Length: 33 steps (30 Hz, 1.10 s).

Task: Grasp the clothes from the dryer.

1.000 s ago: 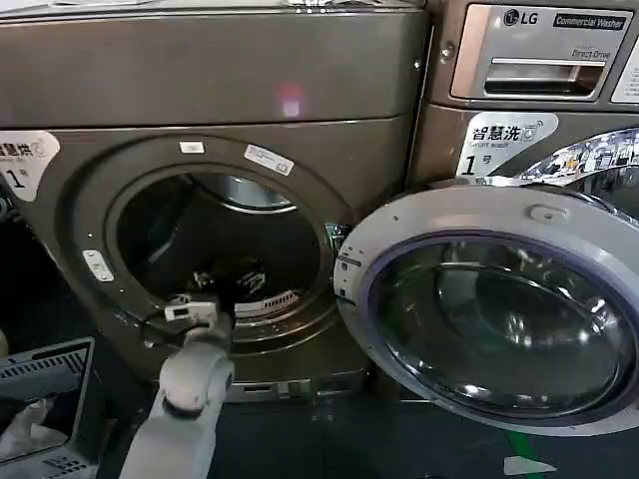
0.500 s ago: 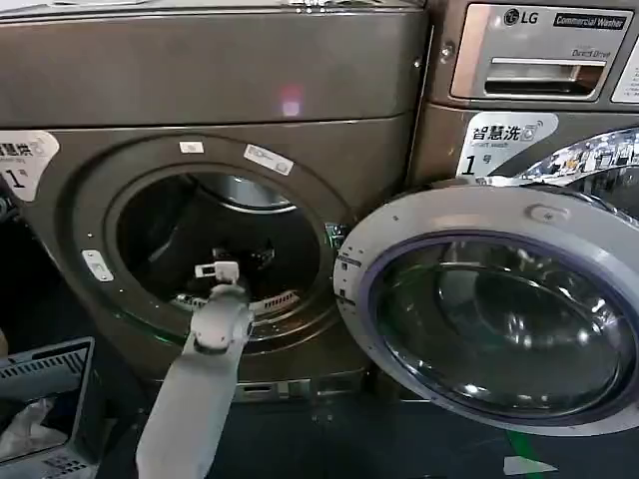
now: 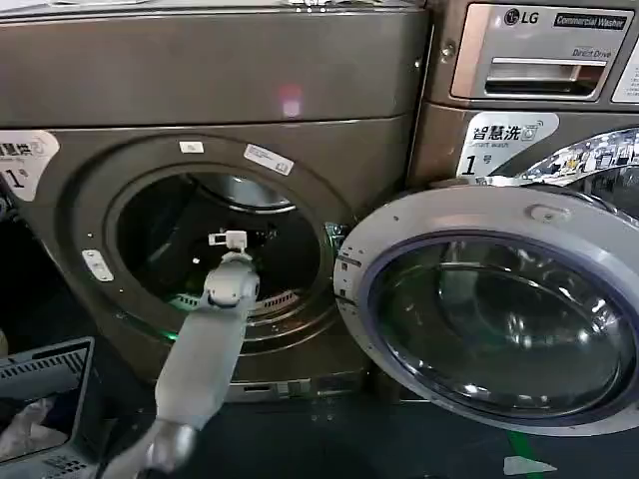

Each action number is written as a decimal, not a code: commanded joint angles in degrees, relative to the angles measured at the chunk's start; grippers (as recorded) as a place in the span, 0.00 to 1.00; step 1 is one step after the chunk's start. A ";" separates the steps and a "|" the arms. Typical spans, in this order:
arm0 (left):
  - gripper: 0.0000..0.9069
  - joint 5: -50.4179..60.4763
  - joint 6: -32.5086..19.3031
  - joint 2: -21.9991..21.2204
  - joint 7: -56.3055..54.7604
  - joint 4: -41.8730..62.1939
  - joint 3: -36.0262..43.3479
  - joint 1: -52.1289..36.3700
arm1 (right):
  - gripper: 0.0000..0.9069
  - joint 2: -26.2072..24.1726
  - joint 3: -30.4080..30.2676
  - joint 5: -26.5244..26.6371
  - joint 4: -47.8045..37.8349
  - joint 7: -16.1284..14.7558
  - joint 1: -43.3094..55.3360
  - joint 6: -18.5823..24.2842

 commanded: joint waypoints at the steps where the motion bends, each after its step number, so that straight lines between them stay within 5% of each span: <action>1: 1.00 -0.34 -1.45 -0.45 3.39 14.47 1.01 -8.01 | 1.00 -0.01 -0.22 0.01 0.02 -0.04 0.22 0.04; 8: 1.00 -0.48 0.60 1.02 10.08 17.72 2.67 -10.08 | 1.00 -0.28 -0.36 0.12 -0.05 -0.13 0.22 0.06; 19: 1.00 7.31 2.44 4.09 35.81 22.32 8.23 -16.26 | 1.00 -0.53 0.15 0.36 -0.14 -0.38 -0.33 0.06; 33: 1.00 25.33 -9.38 4.40 52.99 31.63 15.87 -19.92 | 1.00 -0.23 0.27 0.20 0.25 -0.47 -0.49 0.11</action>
